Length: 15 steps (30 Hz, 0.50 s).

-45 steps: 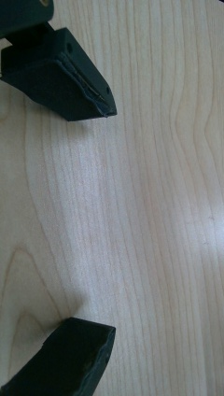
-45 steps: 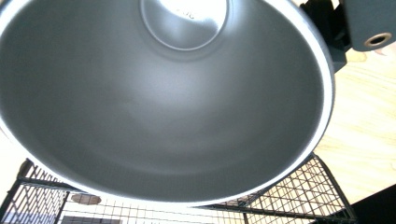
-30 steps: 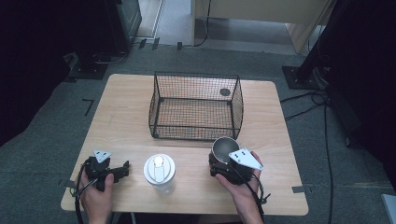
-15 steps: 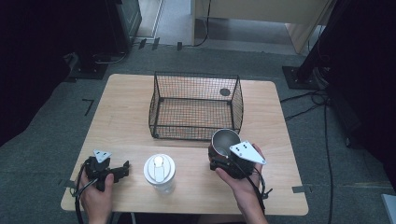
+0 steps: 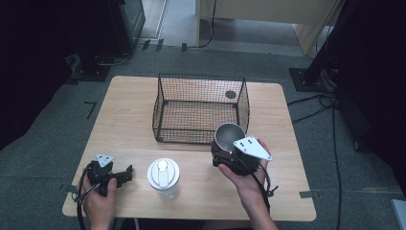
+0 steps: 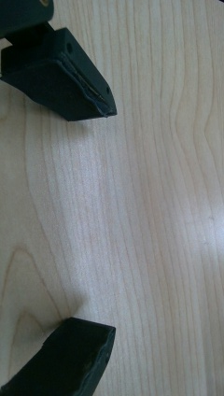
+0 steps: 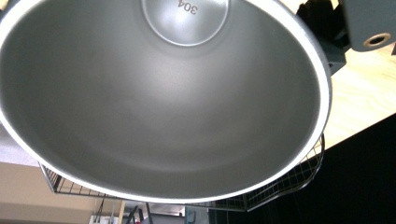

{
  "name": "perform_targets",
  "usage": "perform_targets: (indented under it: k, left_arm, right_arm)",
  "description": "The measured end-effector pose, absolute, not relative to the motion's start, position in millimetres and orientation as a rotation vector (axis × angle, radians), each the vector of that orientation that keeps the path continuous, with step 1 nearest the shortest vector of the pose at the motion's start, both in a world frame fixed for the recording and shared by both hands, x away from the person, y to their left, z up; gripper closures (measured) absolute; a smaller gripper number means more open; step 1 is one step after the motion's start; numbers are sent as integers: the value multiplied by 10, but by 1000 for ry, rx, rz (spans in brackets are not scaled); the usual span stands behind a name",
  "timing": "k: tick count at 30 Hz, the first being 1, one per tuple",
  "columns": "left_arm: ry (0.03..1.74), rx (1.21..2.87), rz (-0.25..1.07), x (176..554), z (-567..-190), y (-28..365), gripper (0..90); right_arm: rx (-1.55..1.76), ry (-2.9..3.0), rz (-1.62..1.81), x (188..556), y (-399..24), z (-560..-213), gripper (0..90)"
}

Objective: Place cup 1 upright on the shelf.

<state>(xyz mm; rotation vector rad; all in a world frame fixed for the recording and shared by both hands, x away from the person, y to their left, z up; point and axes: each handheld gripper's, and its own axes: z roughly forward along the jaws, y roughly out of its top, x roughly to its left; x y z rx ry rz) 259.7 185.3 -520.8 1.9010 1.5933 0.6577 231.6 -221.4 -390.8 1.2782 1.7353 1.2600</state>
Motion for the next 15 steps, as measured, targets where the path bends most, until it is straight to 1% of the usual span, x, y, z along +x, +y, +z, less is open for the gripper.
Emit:
perform_targets:
  k: [15]
  left_arm:
    - [1594,1906,656,2597,-5204,1855,0]
  right_arm:
    - [1242,1705,1282,2450,-2155,-3746,77]
